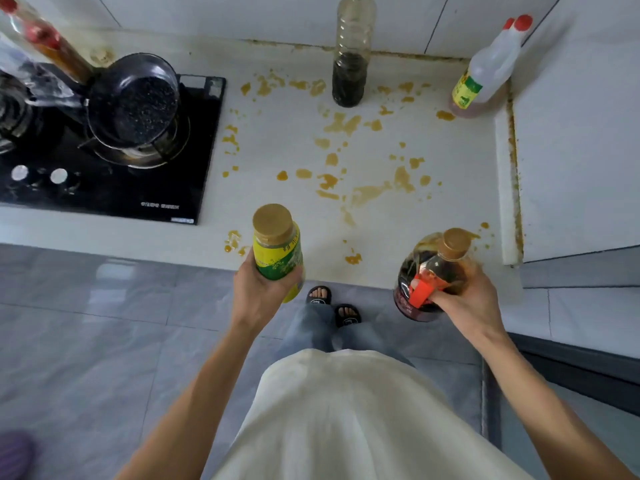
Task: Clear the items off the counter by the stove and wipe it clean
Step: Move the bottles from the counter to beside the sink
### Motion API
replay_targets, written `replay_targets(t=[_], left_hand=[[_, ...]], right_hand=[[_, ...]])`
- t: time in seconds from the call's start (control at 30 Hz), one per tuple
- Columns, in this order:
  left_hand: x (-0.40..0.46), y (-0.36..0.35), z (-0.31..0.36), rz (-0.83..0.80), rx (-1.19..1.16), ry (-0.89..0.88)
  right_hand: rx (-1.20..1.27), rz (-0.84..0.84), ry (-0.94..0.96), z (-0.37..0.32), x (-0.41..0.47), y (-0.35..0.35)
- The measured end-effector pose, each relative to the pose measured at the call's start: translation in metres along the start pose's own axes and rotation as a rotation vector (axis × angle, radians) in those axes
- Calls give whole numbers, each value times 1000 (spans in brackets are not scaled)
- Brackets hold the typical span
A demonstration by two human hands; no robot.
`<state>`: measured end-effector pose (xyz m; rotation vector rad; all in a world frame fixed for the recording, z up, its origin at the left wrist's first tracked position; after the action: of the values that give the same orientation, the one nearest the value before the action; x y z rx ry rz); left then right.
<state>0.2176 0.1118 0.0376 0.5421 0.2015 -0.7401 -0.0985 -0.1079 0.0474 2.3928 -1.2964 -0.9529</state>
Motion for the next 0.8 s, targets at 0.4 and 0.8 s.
replay_targets(t=[0.4, 0.8], left_hand=[[-177, 70, -141, 414, -68, 327], [-347, 124, -290, 702, -277, 731]], right_hand=[[-250, -425, 308, -70, 18, -119], [-411, -802, 581, -162, -66, -334]])
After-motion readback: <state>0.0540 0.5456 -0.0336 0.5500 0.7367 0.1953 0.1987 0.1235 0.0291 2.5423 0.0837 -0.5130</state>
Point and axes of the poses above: each hand's wrist, its own x-axis towards the middle knuckle, its own y-axis out of the back of the hand, z = x × y, the point moved 8 cm from there along x, towards the middle knuckle, and after that the axes turned 3 degrees about -z, right-handed, at the moved point
